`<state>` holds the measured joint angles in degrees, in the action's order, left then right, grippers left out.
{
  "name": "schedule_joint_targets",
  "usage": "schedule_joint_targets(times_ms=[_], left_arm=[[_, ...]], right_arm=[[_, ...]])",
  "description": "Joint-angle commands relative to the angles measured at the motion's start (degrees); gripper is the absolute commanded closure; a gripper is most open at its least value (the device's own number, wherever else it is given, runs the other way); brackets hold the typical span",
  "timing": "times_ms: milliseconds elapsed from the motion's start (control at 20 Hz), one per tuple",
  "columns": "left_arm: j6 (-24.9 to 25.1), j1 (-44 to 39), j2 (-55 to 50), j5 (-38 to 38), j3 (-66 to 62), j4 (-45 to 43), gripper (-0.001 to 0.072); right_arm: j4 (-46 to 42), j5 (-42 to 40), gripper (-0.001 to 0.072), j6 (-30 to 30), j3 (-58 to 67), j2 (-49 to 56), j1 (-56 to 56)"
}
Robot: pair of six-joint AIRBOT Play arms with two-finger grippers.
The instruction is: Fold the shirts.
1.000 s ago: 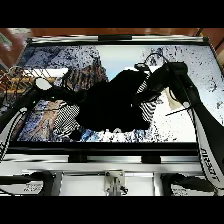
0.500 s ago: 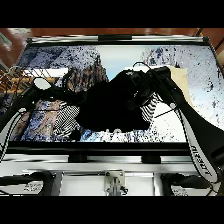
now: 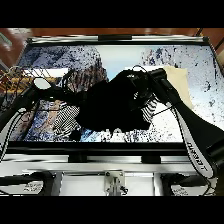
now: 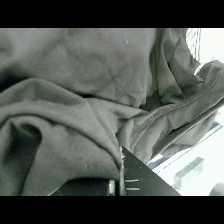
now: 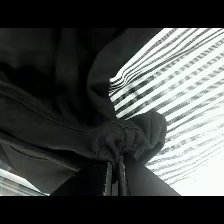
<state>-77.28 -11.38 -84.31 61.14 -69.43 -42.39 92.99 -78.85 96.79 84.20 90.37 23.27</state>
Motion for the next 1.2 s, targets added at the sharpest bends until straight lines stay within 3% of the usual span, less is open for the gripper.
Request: schedule_joint_targets(times_ms=[0, 200, 250, 300, 350, 600, 700, 900, 950, 1150], left_arm=[[2.3, 1.2, 0.6, 5.3, -1.6, -0.6, 0.0654], [-0.8, 6.2, 2.8, 12.9, -7.0, -0.7, 0.0646], [-2.6, 7.3, 3.1, 13.2, -8.1, -0.7, 0.0526], [-3.3, 8.3, 3.3, 13.5, -9.1, -0.6, 0.0263], [-3.4, 9.1, 3.3, 14.2, -10.1, -0.6, 0.0109], [-1.4, 14.1, 5.3, 21.6, -22.6, -1.9, 0.0093], [-1.2, 16.7, 7.5, 24.1, -30.2, -12.7, 0.0094], [-2.4, 19.6, 12.3, 26.7, -34.0, -53.0, 0.0102], [-3.8, 20.9, 12.4, 27.5, -33.0, -56.2, 0.0103], [-4.9, 27.6, 12.2, 23.4, -23.2, -54.9, 0.0099]], right_arm=[[0.0, -1.4, 0.0628, 0.8, 0.1, -2.9, 0.0], [9.2, -4.5, 0.0628, 1.6, 0.1, -14.1, 0.0], [13.5, -4.4, 0.0628, 1.6, 0.1, -16.7, 0.1], [17.4, -4.3, 0.0628, 1.6, 0.1, -18.5, 0.1], [19.4, -4.5, 0.0628, 0.9, 0.1, -19.7, 0.1], [16.0, -5.6, 0.0628, -2.6, 0.0, -19.9, 0.0], [16.0, -5.7, 0.0627, -3.3, 0.0, -19.4, 0.0], [16.0, -5.6, 0.0627, -4.0, 0.0, -18.2, 0.1], [16.0, -5.6, 0.0627, -4.4, 0.0, -17.9, 0.1], [16.1, -5.7, 0.0627, -6.0, 0.0, -16.9, 0.0]])
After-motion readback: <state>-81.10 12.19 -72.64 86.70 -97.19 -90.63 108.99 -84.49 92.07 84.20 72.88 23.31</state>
